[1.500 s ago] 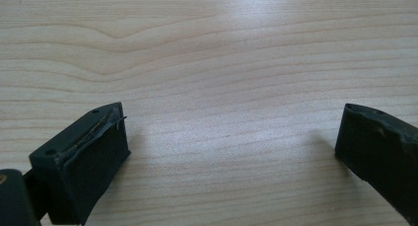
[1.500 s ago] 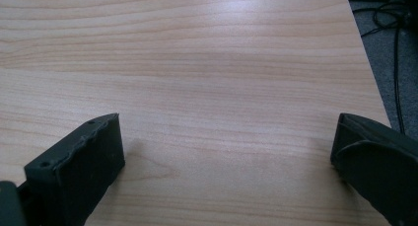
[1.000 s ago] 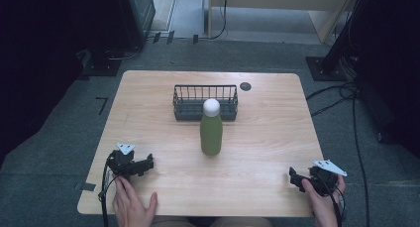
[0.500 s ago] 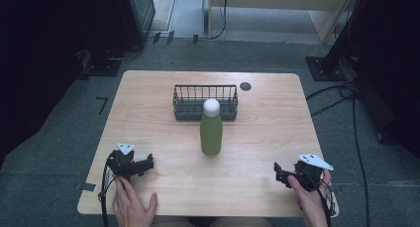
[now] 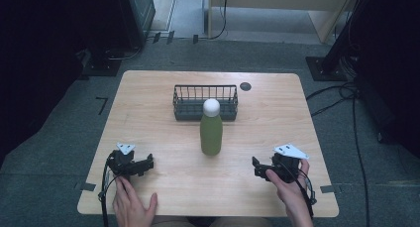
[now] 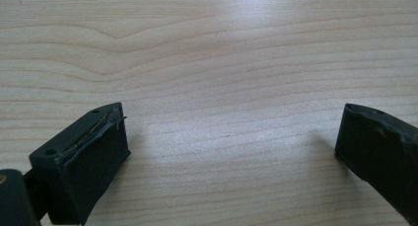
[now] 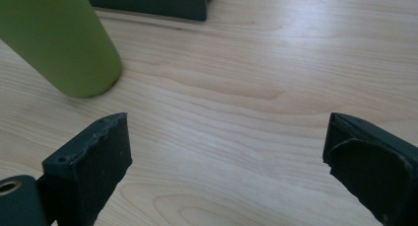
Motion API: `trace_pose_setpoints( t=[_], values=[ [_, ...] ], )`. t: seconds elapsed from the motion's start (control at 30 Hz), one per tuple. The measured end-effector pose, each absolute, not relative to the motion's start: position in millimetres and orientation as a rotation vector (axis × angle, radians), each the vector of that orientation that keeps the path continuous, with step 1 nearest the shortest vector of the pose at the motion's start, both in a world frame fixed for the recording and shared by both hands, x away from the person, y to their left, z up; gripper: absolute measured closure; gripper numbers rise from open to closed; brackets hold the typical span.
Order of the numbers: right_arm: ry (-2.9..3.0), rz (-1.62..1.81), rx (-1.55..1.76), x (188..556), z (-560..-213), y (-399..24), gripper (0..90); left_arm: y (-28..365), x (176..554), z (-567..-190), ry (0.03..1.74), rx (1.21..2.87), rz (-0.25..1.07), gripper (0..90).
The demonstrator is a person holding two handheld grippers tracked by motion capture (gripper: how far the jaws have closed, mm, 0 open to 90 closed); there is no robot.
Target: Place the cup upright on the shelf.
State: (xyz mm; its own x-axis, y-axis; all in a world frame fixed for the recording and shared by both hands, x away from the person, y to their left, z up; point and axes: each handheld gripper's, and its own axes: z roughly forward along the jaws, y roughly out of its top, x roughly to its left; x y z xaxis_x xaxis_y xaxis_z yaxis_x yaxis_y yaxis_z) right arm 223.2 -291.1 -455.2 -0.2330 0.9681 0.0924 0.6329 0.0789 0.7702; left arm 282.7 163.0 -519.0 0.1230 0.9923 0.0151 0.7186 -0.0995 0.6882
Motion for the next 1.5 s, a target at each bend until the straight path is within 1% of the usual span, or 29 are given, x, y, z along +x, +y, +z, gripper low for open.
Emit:
trace_pose_setpoints(
  t=[0.63,0.87,1.23,1.5],
  values=[
    [2.034,1.049,1.444,242,-449,-221,4.7,163,283,-519,1.65,1.878,0.674,0.0],
    [2.051,1.068,1.415,248,-448,-204,4.9,161,284,-519,1.678,1.857,0.687,0.0],
    [2.074,1.112,1.374,260,-442,-181,6.0,161,284,-519,1.678,1.858,0.687,0.0],
    [2.067,1.114,1.38,270,-444,-167,6.8,161,284,-519,1.678,1.857,0.687,0.0]
  ],
)
